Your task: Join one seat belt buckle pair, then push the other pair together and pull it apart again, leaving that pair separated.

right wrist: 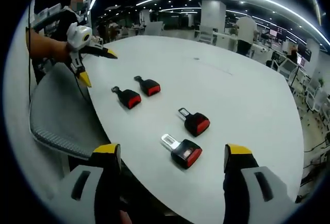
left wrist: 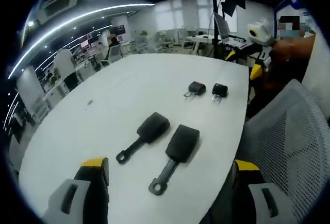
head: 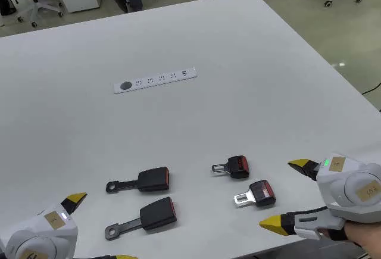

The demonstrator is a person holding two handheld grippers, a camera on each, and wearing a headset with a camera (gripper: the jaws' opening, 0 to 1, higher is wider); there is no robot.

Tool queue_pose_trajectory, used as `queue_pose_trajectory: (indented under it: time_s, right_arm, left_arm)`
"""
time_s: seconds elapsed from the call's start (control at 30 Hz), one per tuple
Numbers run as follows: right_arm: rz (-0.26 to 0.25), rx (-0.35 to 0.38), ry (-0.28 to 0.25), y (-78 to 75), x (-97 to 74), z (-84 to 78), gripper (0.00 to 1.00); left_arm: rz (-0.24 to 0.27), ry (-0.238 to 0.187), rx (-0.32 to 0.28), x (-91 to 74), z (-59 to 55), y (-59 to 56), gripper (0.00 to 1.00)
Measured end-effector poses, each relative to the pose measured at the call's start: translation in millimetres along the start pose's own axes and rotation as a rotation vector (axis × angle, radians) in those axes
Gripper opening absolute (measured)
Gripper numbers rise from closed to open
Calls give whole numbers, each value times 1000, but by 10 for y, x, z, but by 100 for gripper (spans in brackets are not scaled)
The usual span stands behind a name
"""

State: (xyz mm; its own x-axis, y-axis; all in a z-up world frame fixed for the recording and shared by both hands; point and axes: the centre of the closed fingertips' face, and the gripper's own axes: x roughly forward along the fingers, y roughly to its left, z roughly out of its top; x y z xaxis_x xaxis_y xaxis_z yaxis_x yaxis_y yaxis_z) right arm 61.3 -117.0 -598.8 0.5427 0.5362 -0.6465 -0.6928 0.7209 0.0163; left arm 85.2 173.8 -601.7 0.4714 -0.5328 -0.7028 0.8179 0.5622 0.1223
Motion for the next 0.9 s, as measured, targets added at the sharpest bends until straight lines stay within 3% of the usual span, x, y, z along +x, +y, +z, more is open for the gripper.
queue_pose_trajectory:
  time_s: [0.43, 0.67, 0.9]
  right_arm:
    - [-9, -7, -9, -37, 30, -6, 67]
    - [-16, -15, 17, -61, 71, -21, 65]
    - [-13, -20, -1, -49, 103, 57, 66]
  left_arm:
    - [-17, 16, 10, 8, -16, -64, 99]
    - [-1, -1, 21, -28, 7, -16, 95]
    - [-6, 8, 24, -27, -16, -23, 97]
